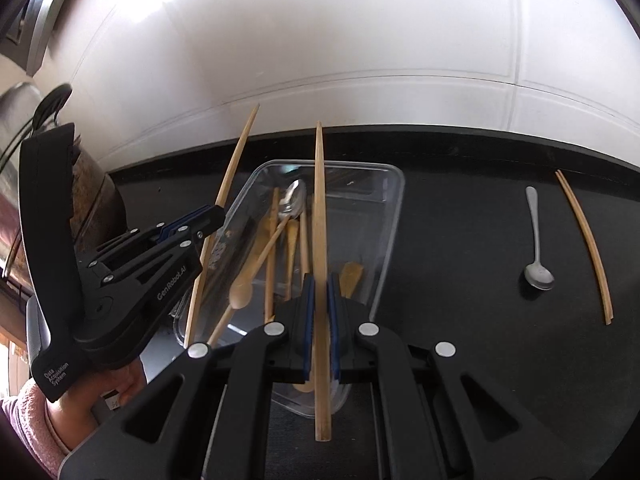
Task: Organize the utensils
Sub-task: 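Carry both held chopsticks over the clear tray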
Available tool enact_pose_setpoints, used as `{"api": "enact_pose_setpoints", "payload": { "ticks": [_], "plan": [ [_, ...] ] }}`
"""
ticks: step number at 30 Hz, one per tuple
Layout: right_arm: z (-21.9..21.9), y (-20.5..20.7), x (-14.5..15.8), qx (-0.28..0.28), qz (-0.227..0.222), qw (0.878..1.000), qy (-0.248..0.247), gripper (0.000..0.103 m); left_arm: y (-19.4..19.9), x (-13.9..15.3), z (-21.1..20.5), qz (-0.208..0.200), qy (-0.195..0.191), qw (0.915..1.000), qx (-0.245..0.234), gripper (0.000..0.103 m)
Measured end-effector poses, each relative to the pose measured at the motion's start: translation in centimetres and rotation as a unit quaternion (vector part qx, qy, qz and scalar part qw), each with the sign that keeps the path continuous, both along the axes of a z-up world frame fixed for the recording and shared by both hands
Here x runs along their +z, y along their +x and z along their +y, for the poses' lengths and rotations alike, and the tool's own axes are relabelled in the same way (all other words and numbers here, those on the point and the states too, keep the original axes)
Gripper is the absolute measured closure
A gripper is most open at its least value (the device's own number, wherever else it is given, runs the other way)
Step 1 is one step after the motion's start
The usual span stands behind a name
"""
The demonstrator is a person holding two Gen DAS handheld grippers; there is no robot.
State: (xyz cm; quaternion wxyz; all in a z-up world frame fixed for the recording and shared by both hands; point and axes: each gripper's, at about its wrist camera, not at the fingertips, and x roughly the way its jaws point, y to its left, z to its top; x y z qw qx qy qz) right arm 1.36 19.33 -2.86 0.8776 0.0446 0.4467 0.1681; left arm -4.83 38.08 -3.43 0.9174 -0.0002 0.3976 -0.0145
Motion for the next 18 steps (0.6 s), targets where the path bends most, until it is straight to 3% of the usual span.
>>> {"api": "enact_pose_setpoints", "payload": {
  "ticks": [12, 18],
  "plan": [
    [5.4, 0.1, -1.1, 0.045, 0.012, 0.999, -0.024, 0.096, -2.2, 0.4, 5.2, -0.035, 0.01, 0.9957, 0.085, 0.098],
    [5.9, -0.6, -1.4, 0.053, 0.019, 0.998, -0.031, 0.096, -3.1, -0.1, 6.1, -0.038, 0.004, 0.9941, 0.101, 0.098]
  ]
}}
